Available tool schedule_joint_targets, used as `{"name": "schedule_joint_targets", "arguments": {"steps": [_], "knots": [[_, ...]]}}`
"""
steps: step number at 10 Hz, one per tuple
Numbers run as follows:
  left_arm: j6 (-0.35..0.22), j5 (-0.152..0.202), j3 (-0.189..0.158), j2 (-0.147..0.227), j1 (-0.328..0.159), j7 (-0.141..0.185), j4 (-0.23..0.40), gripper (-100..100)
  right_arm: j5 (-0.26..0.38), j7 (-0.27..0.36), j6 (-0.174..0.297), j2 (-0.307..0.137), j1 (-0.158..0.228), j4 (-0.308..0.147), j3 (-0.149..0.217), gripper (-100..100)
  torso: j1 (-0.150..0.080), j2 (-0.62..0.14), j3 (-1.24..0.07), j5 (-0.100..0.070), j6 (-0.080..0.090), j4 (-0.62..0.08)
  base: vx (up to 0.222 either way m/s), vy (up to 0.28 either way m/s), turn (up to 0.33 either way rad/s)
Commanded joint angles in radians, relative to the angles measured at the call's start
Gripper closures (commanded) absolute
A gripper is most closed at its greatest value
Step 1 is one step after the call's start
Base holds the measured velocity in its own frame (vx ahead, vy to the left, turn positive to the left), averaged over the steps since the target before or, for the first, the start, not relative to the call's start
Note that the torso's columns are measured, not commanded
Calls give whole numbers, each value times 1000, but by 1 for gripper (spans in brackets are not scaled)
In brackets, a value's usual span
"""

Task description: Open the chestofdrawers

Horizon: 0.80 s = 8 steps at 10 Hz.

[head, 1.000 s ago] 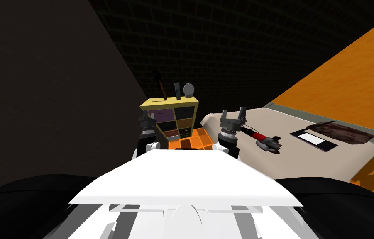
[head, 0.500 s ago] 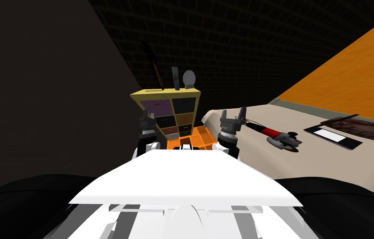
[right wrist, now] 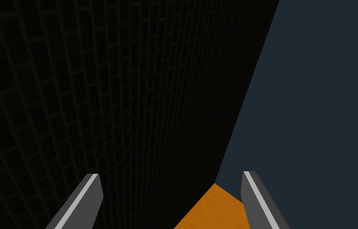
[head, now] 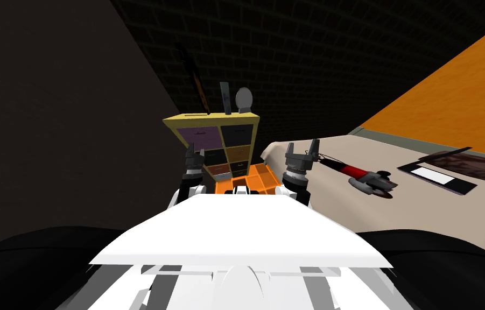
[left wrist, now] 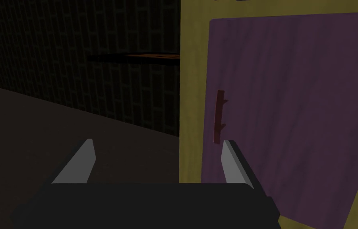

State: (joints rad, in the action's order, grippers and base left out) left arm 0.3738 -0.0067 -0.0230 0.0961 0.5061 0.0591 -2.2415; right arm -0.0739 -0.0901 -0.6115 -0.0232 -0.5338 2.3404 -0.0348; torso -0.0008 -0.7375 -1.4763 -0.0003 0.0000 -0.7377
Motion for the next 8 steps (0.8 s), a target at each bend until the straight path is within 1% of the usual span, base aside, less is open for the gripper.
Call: {"name": "schedule_joint_targets", "arguments": {"steps": [1, 4, 8], "knots": [[16, -1, 1, 38, -11, -4, 54, -100, 0, 0, 0, 0, 0, 0, 0, 0, 0, 0, 0, 0, 0, 0, 46, -61, -5], [40, -1, 0, 57, -28, -8, 129, -100, 0, 0, 0, 0, 0, 0, 0, 0, 1, 0, 0, 0, 0, 0, 51, -57, -5], [73, -2, 0, 69, -50, -14, 230, -100, 0, 0, 0, 0, 0, 0, 0, 0, 0, -1, 1, 0, 0, 0, 48, -61, -4]]}}
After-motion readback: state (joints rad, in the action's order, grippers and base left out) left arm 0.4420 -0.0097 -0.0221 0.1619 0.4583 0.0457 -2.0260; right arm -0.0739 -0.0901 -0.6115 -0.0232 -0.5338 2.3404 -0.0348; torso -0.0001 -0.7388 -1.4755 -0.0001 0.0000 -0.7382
